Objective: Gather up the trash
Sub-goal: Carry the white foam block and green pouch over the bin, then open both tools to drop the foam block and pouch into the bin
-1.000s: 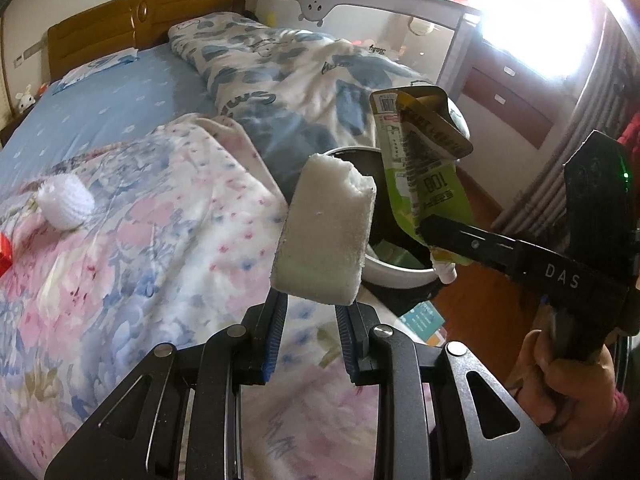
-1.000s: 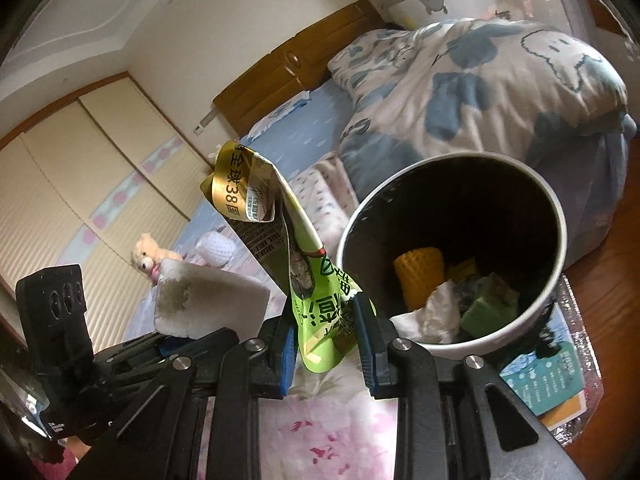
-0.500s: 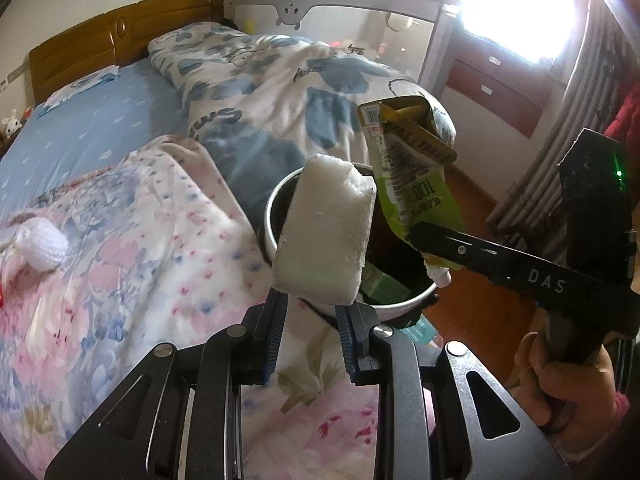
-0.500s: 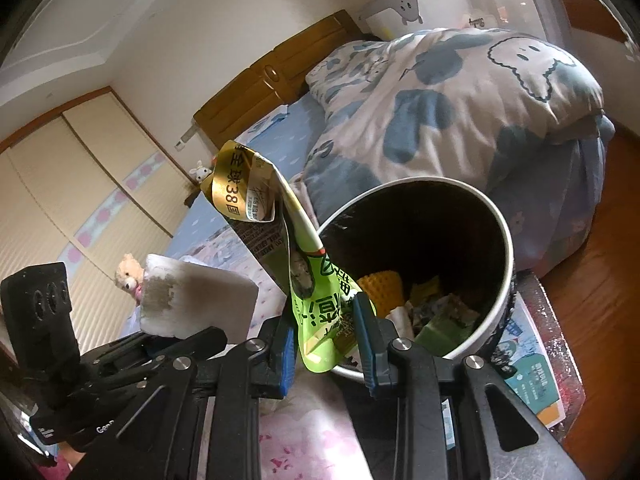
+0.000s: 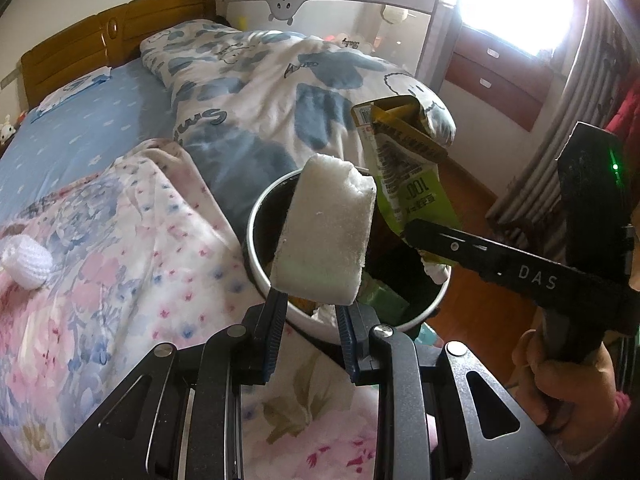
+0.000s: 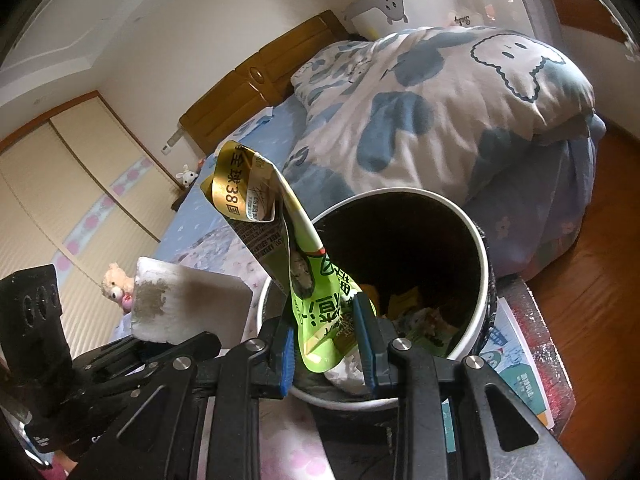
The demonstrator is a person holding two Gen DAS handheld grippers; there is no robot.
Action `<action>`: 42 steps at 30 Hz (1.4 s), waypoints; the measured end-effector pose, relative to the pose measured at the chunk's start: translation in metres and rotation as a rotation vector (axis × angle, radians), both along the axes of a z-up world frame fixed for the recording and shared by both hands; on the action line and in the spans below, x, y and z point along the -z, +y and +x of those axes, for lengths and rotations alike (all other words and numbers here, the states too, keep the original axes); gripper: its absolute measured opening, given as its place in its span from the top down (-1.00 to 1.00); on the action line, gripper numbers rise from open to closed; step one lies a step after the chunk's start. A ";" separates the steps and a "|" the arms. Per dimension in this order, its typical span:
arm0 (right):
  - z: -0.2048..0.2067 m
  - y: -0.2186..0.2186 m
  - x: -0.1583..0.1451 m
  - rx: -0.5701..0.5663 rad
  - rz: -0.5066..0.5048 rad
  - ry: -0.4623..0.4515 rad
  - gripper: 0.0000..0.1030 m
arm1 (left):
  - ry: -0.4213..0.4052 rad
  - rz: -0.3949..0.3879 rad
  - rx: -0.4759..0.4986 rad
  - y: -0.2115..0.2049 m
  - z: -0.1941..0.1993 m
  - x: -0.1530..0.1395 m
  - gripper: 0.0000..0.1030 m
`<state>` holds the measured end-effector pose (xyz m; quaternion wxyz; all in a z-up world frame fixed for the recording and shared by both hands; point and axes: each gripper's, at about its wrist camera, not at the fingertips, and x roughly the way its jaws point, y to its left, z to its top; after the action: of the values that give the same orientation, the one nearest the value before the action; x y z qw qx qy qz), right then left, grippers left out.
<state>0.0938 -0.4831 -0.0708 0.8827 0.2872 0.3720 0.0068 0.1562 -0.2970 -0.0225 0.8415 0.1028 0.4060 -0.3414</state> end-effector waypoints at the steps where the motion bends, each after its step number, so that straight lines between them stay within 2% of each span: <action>1: 0.001 -0.001 0.000 0.001 0.000 0.002 0.49 | -0.001 0.000 0.002 -0.002 0.001 0.000 0.54; 10: 0.007 -0.009 0.007 0.016 0.007 0.021 0.49 | -0.012 0.018 0.019 -0.018 0.007 0.001 0.54; 30: 0.020 -0.022 0.030 0.027 0.024 0.085 0.48 | 0.026 0.060 0.024 -0.038 0.020 0.020 0.54; 36: 0.025 -0.024 0.033 0.025 0.021 0.094 0.44 | 0.027 0.057 0.015 -0.039 0.022 0.021 0.48; 38: 0.026 -0.024 0.032 0.026 0.020 0.099 0.42 | 0.030 0.053 0.010 -0.039 0.023 0.020 0.43; 39: 0.026 -0.024 0.033 0.028 0.020 0.103 0.38 | 0.032 0.053 0.007 -0.039 0.023 0.020 0.30; 40: 0.026 -0.024 0.032 0.031 0.018 0.110 0.29 | 0.035 0.052 0.001 -0.037 0.024 0.020 0.04; 42: 0.026 -0.025 0.032 0.039 0.016 0.112 0.10 | 0.025 0.046 -0.011 -0.033 0.023 0.020 -0.16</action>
<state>0.1194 -0.5081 -0.1029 0.8581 0.3012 0.4151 -0.0235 0.1787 -0.3305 -0.0423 0.8355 0.1154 0.4249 -0.3287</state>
